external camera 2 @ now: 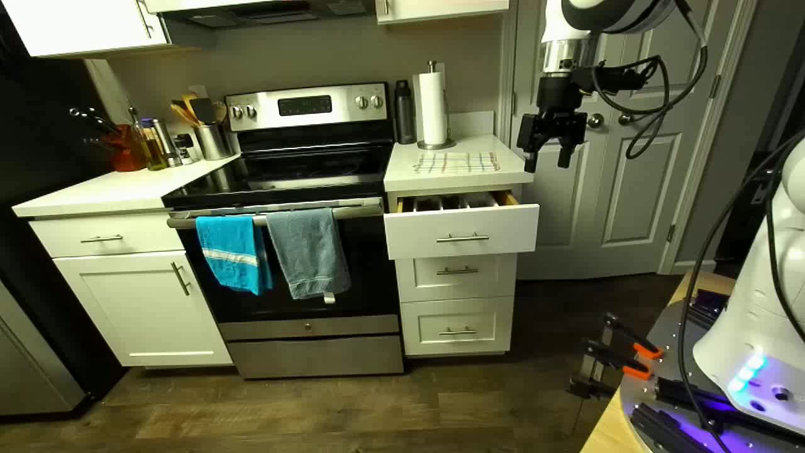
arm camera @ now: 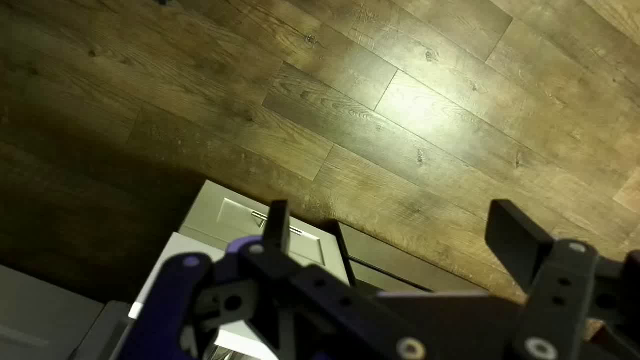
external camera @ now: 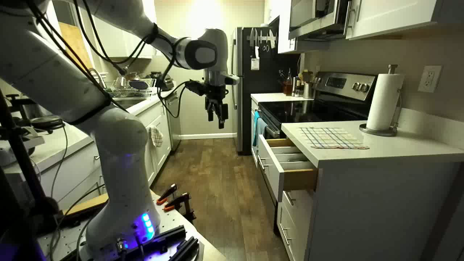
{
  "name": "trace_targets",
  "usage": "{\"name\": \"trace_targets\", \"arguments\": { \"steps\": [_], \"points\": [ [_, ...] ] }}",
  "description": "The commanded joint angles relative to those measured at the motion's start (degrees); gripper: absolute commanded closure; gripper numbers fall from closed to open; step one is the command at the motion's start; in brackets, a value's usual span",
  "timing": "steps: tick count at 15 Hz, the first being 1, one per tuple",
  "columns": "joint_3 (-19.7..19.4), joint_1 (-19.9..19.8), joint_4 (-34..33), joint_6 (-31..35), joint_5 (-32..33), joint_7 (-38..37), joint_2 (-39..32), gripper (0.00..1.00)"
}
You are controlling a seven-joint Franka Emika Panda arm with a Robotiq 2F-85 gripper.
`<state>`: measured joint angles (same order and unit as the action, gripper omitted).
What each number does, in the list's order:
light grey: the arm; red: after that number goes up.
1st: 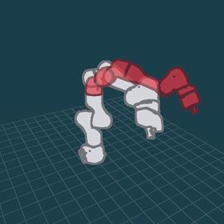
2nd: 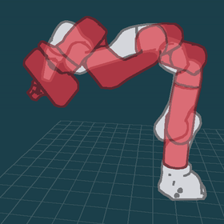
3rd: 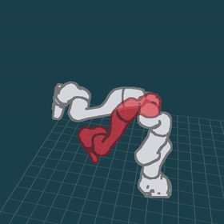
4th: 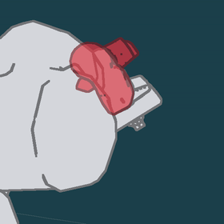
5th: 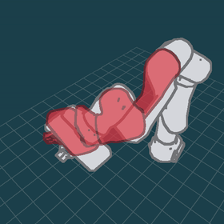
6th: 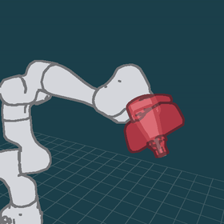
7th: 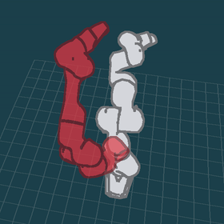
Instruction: Close the top right drawer
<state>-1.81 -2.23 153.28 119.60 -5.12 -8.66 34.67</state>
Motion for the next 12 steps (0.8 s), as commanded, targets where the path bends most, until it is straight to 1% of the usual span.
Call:
{"name": "trace_targets", "arguments": {
  "steps": [1,8,11,12],
  "points": [
    [0.45,-0.49,-0.10,-0.15,-0.29,0.26,-0.01,0.00],
    [0.45,-0.49,-0.10,-0.15,-0.29,0.26,-0.01,0.00],
    [1.10,-0.08,-0.73,1.46,-0.50,-0.23,-1.98,0.00],
    [1.71,0.01,-1.01,3.12,-0.47,-0.94,-3.20,0.00]
  ]
}}
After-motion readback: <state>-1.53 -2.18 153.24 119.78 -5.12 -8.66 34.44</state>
